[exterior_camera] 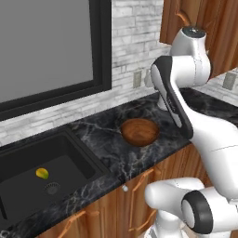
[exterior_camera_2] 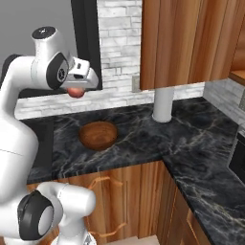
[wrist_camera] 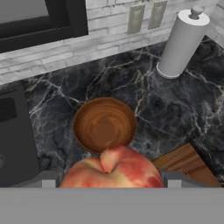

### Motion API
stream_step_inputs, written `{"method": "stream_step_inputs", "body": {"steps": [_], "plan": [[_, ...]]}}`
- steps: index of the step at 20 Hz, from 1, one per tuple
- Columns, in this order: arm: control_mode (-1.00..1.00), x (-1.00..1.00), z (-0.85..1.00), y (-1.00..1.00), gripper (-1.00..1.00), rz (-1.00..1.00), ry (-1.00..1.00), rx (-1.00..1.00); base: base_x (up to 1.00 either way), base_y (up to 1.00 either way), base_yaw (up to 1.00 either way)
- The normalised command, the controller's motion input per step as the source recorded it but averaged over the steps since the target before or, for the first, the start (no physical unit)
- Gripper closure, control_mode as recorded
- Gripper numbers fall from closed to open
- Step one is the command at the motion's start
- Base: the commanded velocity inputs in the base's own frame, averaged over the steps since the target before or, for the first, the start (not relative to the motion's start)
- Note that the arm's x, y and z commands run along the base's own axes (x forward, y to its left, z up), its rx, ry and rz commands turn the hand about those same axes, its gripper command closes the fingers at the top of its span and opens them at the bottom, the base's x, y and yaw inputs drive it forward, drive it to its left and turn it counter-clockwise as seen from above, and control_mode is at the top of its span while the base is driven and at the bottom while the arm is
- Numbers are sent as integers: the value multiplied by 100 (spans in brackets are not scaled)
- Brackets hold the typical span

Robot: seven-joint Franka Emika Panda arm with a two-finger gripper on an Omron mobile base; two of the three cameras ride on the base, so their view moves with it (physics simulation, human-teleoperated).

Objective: Pick the peachs from the cabinet and place them in one bowl. Pick the mango from the sink and place it in the other bowl.

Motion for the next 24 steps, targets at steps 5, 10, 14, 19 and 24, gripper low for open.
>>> {"method": "stream_step_inputs", "body": {"steps": [5,10,14,19,24], "plan": [[-100,15,-29,4,100,2,-7,-1,0,0,0],[-100,21,-26,2,100,0,11,0,0,0,0],[-100,23,-26,3,100,0,22,0,0,0,0],[-100,14,-29,3,100,2,19,0,0,0,0],[-100,9,-31,4,100,5,3,0,0,0,0]]}}
